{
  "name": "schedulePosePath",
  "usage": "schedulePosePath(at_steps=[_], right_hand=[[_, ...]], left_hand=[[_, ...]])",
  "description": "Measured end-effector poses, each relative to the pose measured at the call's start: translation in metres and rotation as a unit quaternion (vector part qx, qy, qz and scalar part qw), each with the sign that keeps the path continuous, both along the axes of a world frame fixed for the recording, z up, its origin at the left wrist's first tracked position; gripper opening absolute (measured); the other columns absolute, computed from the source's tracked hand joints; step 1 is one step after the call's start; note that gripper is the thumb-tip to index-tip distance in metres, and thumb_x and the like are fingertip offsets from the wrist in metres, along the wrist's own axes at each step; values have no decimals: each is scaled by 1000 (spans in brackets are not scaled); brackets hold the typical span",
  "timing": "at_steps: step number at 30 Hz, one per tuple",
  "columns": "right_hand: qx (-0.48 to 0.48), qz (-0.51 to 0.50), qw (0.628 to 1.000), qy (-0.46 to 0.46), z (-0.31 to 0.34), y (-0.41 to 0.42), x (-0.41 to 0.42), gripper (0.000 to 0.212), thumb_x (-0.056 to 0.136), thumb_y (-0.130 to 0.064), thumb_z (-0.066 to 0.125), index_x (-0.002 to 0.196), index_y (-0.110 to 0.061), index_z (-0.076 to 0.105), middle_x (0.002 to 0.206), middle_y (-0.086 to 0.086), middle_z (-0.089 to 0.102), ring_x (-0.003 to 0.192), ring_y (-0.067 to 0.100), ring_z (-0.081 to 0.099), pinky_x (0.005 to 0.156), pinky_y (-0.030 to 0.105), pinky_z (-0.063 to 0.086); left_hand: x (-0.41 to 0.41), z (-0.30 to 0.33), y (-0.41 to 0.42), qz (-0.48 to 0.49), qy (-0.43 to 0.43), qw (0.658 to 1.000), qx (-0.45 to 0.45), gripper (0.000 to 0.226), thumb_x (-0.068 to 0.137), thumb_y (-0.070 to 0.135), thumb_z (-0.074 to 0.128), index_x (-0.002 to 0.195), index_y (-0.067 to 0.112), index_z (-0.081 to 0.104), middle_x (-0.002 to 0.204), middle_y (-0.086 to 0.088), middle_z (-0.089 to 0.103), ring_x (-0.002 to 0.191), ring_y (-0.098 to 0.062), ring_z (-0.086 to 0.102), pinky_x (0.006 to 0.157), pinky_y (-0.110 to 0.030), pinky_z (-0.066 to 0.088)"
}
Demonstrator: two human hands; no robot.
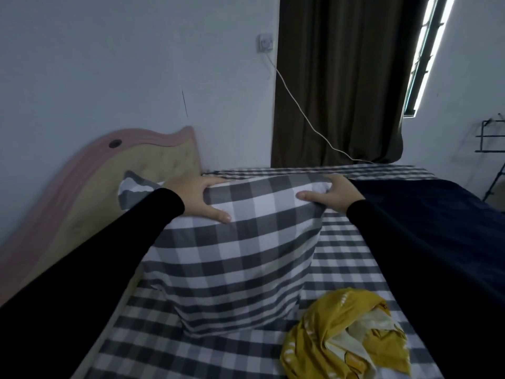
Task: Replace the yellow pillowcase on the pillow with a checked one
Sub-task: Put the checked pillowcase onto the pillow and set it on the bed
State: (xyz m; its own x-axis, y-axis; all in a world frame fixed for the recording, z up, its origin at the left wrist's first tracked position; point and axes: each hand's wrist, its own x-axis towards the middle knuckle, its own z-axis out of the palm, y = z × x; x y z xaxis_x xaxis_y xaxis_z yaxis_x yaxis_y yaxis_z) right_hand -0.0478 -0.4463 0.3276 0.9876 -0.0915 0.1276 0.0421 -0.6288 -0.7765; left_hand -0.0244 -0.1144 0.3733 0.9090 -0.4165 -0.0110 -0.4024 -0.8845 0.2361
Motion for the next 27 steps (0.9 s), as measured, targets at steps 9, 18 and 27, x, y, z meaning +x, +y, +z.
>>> schedulePosePath(at_steps=[9,18,27], right_hand=[[288,-73,954,-43,-31,36,17,35,80,-49,69,103,-24,60,92,-11,58,85,11,56,83,29,42],[351,-151,920,-89,-45,71,36,63,84,-56,59,122,-6,53,102,0,54,94,16,52,84,28,39],[360,-236,880,-200,-76,77,33,34,92,-46,53,87,-13,56,85,3,60,81,14,57,70,25,44]], left_hand=[[-4,-15,59,180,-195,964,-27,95,46,100,44,115,37,62,109,8,68,100,-20,59,90,-37,48],[-1,-67,84,279,-93,815,-500,72,71,39,81,131,16,48,125,-2,56,103,-20,55,82,-32,47],[-2,-103,54,305,-80,733,-602,96,57,62,70,131,6,48,123,-10,58,111,-26,56,93,-38,47]])
